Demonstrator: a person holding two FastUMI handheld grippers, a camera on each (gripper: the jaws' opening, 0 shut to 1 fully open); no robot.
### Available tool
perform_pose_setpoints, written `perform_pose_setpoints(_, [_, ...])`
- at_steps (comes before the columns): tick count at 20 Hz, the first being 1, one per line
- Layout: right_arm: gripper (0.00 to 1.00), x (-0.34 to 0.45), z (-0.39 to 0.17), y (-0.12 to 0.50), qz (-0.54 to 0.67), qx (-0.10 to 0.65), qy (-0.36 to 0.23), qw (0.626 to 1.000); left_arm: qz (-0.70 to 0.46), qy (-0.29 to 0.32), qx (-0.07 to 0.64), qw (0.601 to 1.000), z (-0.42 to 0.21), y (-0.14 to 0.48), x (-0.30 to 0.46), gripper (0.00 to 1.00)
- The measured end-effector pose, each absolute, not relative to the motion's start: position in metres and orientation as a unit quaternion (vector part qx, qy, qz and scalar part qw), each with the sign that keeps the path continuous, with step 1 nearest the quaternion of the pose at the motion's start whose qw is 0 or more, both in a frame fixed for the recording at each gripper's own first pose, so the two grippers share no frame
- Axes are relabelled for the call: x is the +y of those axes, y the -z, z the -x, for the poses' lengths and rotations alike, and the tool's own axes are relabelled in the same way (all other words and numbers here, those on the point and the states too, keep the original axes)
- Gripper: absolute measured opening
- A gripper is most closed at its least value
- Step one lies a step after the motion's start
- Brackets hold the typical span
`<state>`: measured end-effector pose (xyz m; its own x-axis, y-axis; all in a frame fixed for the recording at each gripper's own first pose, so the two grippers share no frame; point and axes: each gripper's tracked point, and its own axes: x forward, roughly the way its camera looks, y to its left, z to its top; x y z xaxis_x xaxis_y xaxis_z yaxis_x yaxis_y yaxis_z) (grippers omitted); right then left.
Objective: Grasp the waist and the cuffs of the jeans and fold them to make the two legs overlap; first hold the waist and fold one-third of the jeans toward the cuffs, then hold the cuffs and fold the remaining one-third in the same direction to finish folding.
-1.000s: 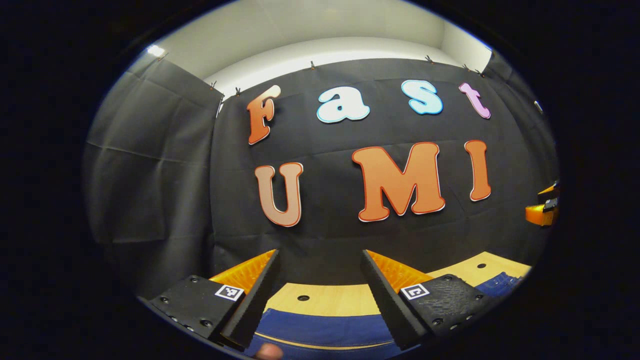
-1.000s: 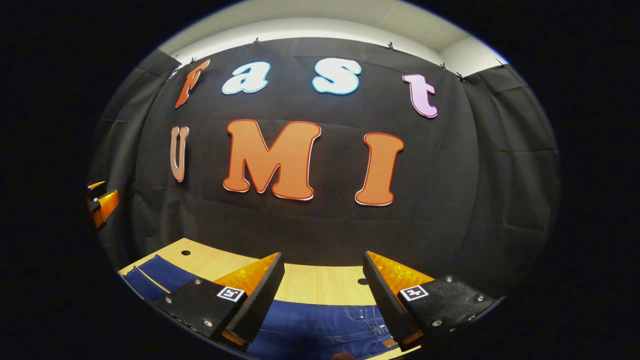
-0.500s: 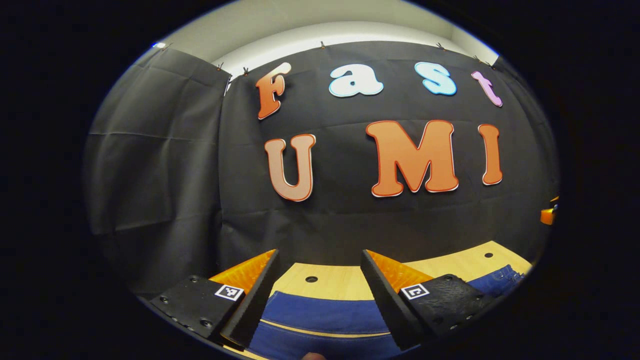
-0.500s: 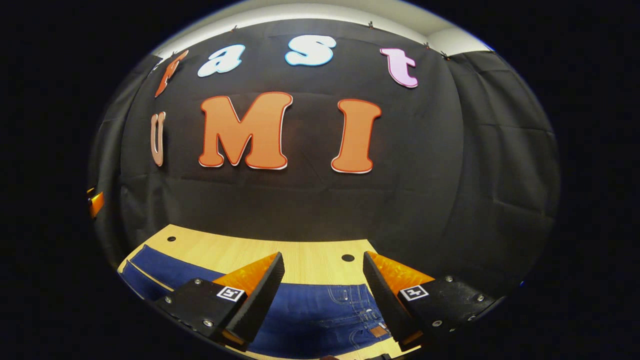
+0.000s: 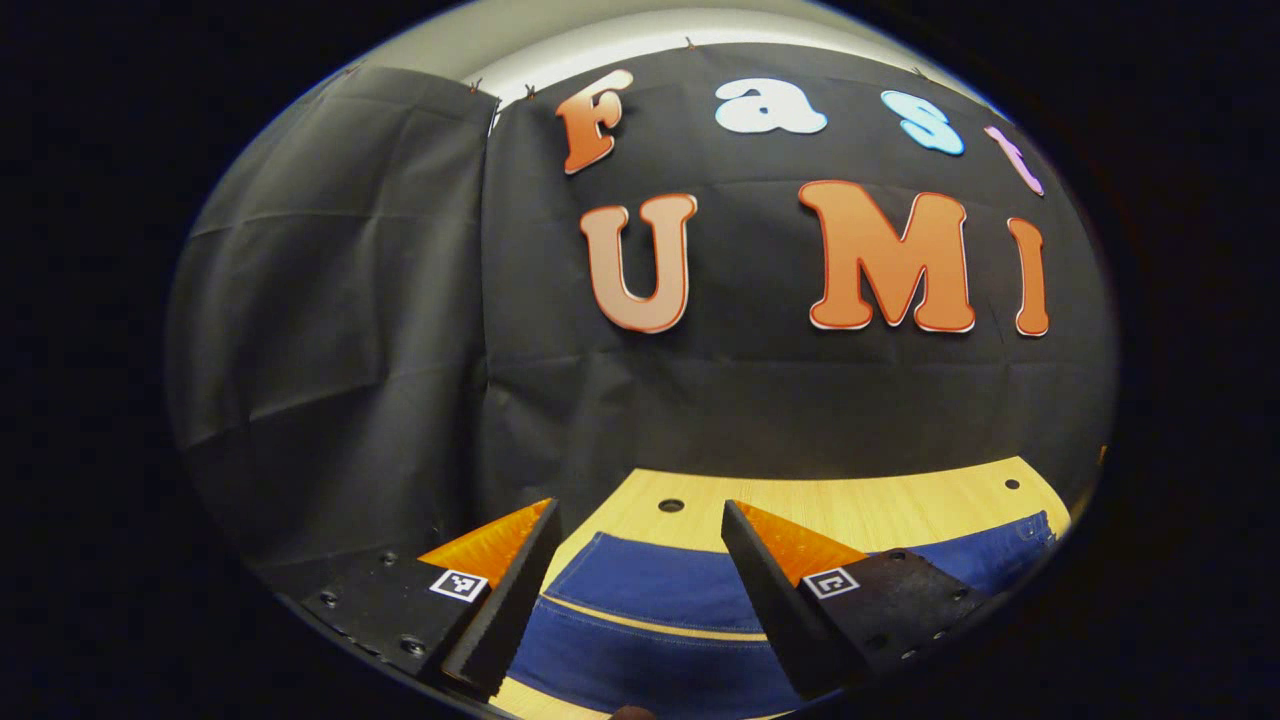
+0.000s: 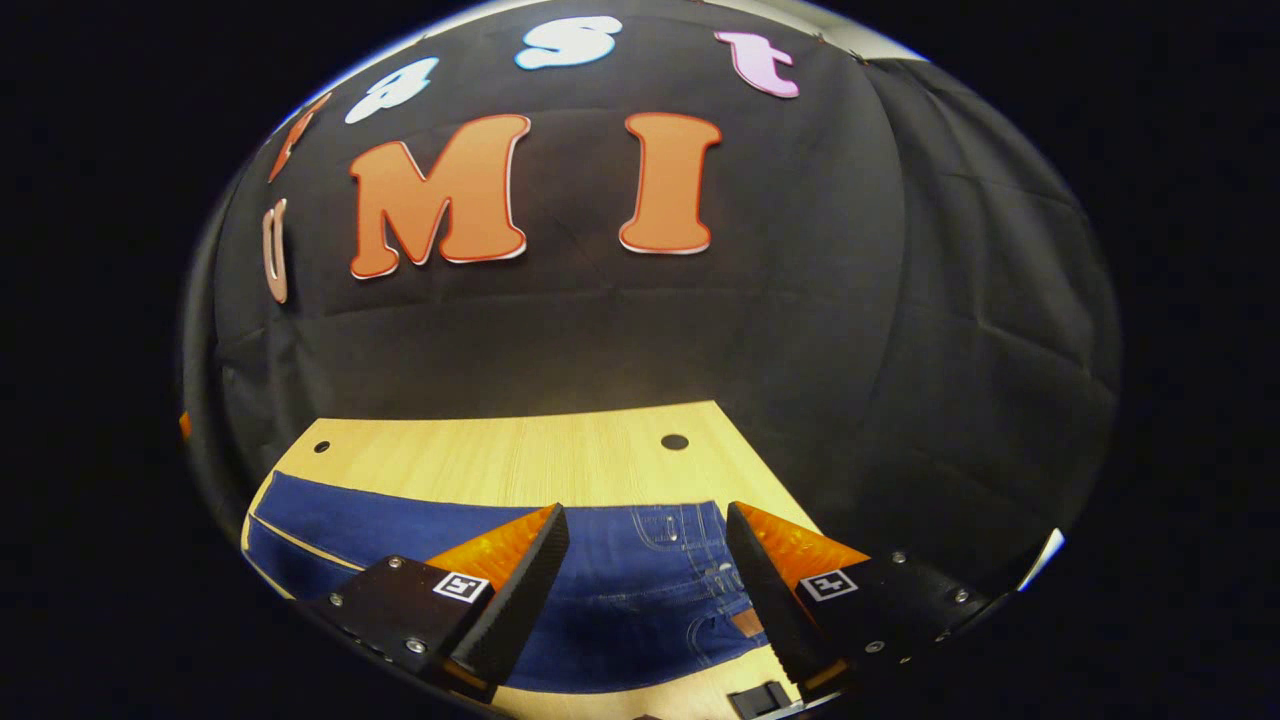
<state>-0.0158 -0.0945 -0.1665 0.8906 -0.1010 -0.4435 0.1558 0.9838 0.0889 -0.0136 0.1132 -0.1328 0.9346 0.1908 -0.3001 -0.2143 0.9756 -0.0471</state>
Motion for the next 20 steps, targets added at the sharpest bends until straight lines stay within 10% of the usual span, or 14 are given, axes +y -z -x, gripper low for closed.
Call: perform_pose_setpoints(20, [0.98, -0.118, 0.059, 0.336, -0.366, 0.447, 0.143, 0.803, 0.35, -0.154, 0.423, 0.821, 0.064, 0.346, 0.171, 0.98])
